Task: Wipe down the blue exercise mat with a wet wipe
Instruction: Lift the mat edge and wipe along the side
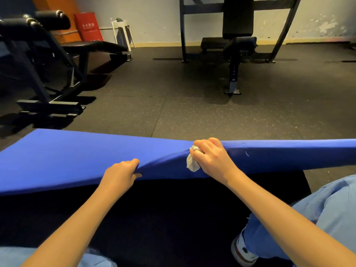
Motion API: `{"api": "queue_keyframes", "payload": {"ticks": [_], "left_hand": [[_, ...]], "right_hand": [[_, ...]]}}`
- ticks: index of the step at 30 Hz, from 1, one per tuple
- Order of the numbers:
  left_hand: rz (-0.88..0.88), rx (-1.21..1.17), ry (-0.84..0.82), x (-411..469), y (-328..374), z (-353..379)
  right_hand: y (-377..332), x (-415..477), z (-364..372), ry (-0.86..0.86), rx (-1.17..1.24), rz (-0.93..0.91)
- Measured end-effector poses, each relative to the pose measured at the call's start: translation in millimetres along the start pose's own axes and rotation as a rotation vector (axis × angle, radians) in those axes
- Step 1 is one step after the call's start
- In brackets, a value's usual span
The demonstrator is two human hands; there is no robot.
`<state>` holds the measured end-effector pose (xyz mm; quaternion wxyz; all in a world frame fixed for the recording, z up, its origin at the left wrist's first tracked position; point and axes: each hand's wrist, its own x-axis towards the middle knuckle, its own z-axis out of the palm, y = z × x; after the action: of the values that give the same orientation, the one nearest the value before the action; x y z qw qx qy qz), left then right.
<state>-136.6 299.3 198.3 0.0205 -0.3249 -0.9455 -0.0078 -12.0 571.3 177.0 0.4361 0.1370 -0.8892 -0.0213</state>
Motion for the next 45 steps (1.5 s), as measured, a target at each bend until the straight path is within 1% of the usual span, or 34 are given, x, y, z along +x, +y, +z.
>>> {"api": "queue_keyframes", "payload": {"ticks": [3, 7, 11, 13, 16, 19, 23, 27, 31, 34, 38, 45], "left_hand": [[-0.064, -0.012, -0.004, -6.3, -7.0, 4.1], [-0.073, -0.022, -0.013, -1.1, -9.0, 8.4], [-0.014, 0.024, -0.079, 4.0, 0.3, 13.6], [0.008, 0.004, -0.085, 4.9, 12.0, 17.1], [0.054, -0.068, -0.063, 12.4, 37.0, 18.2], [0.105, -0.039, -0.03, 21.4, 57.2, 17.9], [0.122, 0.002, -0.008, 25.8, 60.1, 17.9], [0.162, 0.022, -0.02, 33.4, 62.8, 12.6], [0.184, 0.036, -0.025, 40.8, 60.7, 6.5], [0.193, 0.05, -0.025, 44.6, 56.7, 2.3], [0.21, 0.078, -0.001, 45.4, 54.6, 3.0], [0.186, 0.034, 0.01, 44.4, 43.3, 0.5]], "right_hand": [[-8.3, 5.9, 7.7, 0.001, 0.021, -0.017], [-14.1, 8.0, 7.7, -0.052, 0.011, -0.033], [-10.8, -1.0, 3.3, -0.127, -0.009, -0.041], [-4.5, -7.5, 0.8, -0.156, -0.013, -0.038], [0.2, -12.3, -2.6, -0.194, -0.033, -0.025], [0.6, -13.3, -7.7, -0.229, -0.061, -0.036], [5.9, -16.4, -17.9, -0.286, -0.108, -0.029], [9.6, -15.1, -25.7, -0.341, -0.083, 0.001], [14.6, -17.6, -39.0, -0.307, -0.055, 0.087], [20.0, -26.4, -45.8, -0.267, -0.088, 0.161], [24.4, -29.5, -51.6, -0.238, -0.139, 0.162], [44.0, -24.0, -66.6, -0.184, -0.207, 0.178]]}}
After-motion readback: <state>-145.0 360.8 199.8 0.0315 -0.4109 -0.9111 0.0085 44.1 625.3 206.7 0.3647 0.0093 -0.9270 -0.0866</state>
